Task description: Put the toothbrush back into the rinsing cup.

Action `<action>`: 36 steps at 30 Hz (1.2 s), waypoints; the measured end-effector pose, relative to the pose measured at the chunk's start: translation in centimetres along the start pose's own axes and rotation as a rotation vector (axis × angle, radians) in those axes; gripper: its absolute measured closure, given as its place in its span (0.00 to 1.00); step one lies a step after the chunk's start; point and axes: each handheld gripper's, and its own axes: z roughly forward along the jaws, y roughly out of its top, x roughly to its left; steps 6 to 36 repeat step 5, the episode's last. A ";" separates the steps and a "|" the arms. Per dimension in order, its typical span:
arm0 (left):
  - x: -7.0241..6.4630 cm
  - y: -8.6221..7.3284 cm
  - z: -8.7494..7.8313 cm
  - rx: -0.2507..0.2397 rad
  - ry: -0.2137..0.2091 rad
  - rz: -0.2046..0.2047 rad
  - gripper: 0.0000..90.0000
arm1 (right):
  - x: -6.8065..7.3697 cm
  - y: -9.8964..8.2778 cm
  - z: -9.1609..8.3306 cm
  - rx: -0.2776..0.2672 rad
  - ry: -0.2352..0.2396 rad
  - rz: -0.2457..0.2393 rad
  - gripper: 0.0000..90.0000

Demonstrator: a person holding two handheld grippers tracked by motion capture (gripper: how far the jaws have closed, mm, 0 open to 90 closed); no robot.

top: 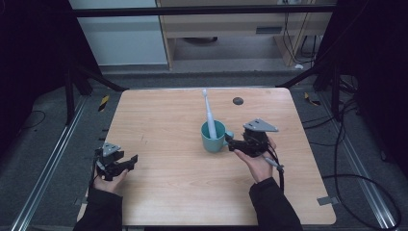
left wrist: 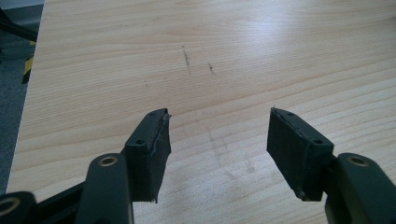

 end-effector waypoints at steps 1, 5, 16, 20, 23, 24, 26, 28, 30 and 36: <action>0.0 0.0 0.0 -0.001 0.001 0.000 0.44 | -0.6 -0.4 -0.7 0.012 -0.013 -0.007 0.20; -0.1 0.0 -0.1 -0.006 0.000 -0.001 0.45 | -2.3 -2.2 -3.0 0.016 -0.025 0.022 0.20; -0.1 0.0 -0.1 -0.006 0.000 -0.001 0.45 | -2.3 -2.2 -3.0 0.016 -0.025 0.022 0.20; -0.1 0.0 -0.1 -0.006 0.000 -0.001 0.45 | -2.3 -2.2 -3.0 0.016 -0.025 0.022 0.20; -0.1 0.0 -0.1 -0.006 0.000 -0.001 0.45 | -2.3 -2.2 -3.0 0.016 -0.025 0.022 0.20; -0.1 0.0 -0.1 -0.006 0.000 -0.001 0.45 | -2.3 -2.2 -3.0 0.016 -0.025 0.022 0.20; -0.1 0.0 -0.1 -0.006 0.000 -0.001 0.45 | -2.3 -2.2 -3.0 0.016 -0.025 0.022 0.20; -0.1 0.0 -0.1 -0.006 0.000 -0.001 0.45 | -2.3 -2.2 -3.0 0.016 -0.025 0.022 0.20; -0.1 0.0 -0.1 -0.006 0.000 -0.001 0.45 | -2.3 -2.2 -3.0 0.016 -0.025 0.022 0.20; -0.1 0.0 -0.1 -0.006 0.000 -0.001 0.45 | -2.3 -2.2 -3.0 0.016 -0.025 0.022 0.20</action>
